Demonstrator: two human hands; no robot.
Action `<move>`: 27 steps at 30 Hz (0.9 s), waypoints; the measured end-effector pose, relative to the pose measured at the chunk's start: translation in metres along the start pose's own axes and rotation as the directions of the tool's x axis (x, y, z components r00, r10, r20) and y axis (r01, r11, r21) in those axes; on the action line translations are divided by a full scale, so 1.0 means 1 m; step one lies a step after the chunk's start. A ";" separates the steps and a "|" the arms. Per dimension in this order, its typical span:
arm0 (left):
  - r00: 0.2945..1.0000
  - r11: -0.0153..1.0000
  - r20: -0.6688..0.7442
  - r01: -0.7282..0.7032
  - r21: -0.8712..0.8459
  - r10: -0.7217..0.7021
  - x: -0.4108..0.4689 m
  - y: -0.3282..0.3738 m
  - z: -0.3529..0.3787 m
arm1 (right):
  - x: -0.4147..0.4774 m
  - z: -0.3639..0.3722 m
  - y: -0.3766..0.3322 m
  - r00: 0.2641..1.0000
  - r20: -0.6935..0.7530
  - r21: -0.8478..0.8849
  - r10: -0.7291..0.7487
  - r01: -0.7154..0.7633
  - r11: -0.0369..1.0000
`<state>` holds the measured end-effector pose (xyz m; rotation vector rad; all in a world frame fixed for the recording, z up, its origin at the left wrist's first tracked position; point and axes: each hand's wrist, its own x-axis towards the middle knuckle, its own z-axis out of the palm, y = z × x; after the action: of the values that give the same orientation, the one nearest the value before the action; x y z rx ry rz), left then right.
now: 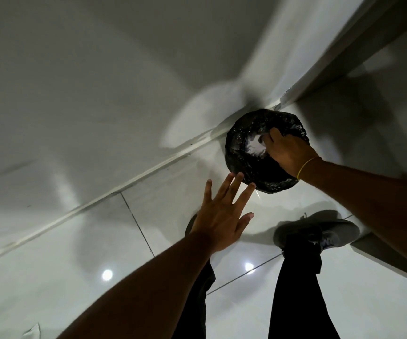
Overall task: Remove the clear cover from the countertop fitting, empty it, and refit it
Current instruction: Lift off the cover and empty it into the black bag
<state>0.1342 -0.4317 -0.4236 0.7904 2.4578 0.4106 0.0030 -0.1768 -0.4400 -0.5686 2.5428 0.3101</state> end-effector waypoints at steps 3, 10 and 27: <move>0.999 0.999 0.004 -0.037 0.025 0.037 0.001 0.001 0.003 | -0.001 -0.003 -0.001 0.998 -0.010 -0.011 0.055 -0.056 0.998; 0.998 0.997 0.029 -0.058 0.047 0.057 0.001 0.000 0.009 | -0.001 0.006 0.003 0.992 -0.018 0.023 0.125 -0.125 0.992; 0.986 0.984 0.082 -0.154 0.095 0.146 0.006 0.008 0.006 | 0.001 0.004 0.006 0.983 -0.134 0.169 0.124 -0.100 0.980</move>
<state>0.1372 -0.4216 -0.4276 1.0193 2.3727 0.3073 0.0008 -0.1702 -0.4429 -0.3991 2.7140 0.1025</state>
